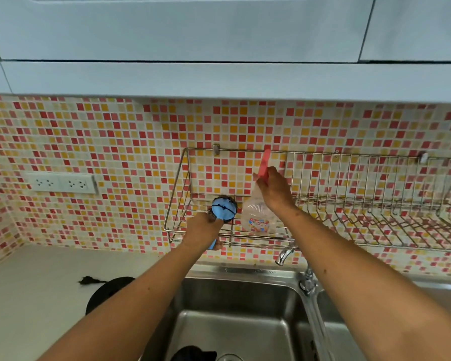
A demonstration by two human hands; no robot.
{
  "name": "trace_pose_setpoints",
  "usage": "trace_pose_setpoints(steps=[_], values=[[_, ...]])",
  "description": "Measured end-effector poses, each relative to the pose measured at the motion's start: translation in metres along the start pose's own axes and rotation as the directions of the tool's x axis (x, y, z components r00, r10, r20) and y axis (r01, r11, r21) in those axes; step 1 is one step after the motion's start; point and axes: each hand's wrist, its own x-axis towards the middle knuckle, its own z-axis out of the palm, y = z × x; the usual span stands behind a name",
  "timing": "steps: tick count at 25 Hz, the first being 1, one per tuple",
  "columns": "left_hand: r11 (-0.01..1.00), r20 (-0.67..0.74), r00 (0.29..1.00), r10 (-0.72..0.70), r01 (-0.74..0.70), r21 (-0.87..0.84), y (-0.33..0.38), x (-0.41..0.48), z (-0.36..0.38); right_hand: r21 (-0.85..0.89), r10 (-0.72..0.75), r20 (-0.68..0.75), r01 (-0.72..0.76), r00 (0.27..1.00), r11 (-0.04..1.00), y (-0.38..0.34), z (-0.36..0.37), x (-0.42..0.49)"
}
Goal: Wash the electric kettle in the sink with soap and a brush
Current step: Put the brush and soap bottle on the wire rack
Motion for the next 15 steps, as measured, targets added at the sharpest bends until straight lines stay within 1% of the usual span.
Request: trace_pose_setpoints(steps=[2,4,7,11,15], values=[[0.988,-0.003,0.998,0.066,-0.065,0.137,-0.001,-0.001,0.000,-0.024,-0.019,0.007,0.019,1.000,1.000,0.003,0.000,-0.002],[0.947,0.004,0.992,0.128,-0.123,0.295,-0.002,-0.001,-0.001,-0.060,-0.019,0.029,0.021,0.999,0.998,0.003,-0.002,-0.003],[0.893,0.019,0.989,0.146,-0.140,0.429,-0.001,-0.002,-0.006,-0.111,-0.002,0.064,0.009,0.998,0.994,0.000,-0.006,-0.005],[0.862,0.043,0.990,0.132,-0.136,0.488,-0.002,-0.001,-0.009,-0.155,0.040,0.113,-0.022,0.993,0.988,-0.006,-0.010,-0.008],[0.886,0.045,0.993,0.107,-0.116,0.449,-0.008,0.001,-0.011,-0.159,0.048,0.169,-0.020,0.984,0.987,-0.005,-0.012,-0.015]])
